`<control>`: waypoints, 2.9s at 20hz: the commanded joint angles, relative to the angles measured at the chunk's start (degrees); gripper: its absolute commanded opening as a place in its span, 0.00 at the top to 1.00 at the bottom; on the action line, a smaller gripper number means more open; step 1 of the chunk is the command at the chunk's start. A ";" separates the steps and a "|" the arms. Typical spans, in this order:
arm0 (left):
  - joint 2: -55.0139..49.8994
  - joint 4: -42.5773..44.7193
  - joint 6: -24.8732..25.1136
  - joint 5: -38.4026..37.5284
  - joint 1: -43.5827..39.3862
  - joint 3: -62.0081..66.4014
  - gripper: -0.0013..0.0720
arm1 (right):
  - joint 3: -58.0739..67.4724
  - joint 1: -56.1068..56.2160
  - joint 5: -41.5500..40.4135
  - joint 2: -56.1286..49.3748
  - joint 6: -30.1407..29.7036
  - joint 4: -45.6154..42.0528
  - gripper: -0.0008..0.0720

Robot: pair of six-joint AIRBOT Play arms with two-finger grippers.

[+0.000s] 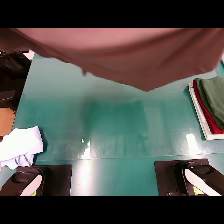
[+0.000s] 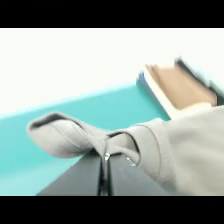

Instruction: Fold the shirts.

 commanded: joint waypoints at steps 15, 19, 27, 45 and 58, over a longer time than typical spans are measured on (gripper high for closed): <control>-17.29 -0.85 -1.88 -17.35 0.48 -20.17 0.95 | -7.26 0.00 7.08 -25.86 -0.09 -6.80 0.97; -31.01 -0.42 1.66 -0.92 0.48 -23.63 0.95 | -6.58 -0.09 0.50 -37.99 -0.83 -5.27 0.97; -34.64 -0.42 -0.20 -12.48 12.55 -12.46 0.24 | 5.88 -6.29 8.74 -43.47 -3.96 10.88 0.51; -34.84 -16.02 3.82 -0.46 12.79 -44.52 0.24 | -32.02 -10.12 -0.13 -18.80 -7.32 17.27 0.52; -29.18 -14.51 5.09 -6.10 11.30 -37.66 0.95 | -54.58 -23.02 3.78 -6.97 -7.48 10.34 0.52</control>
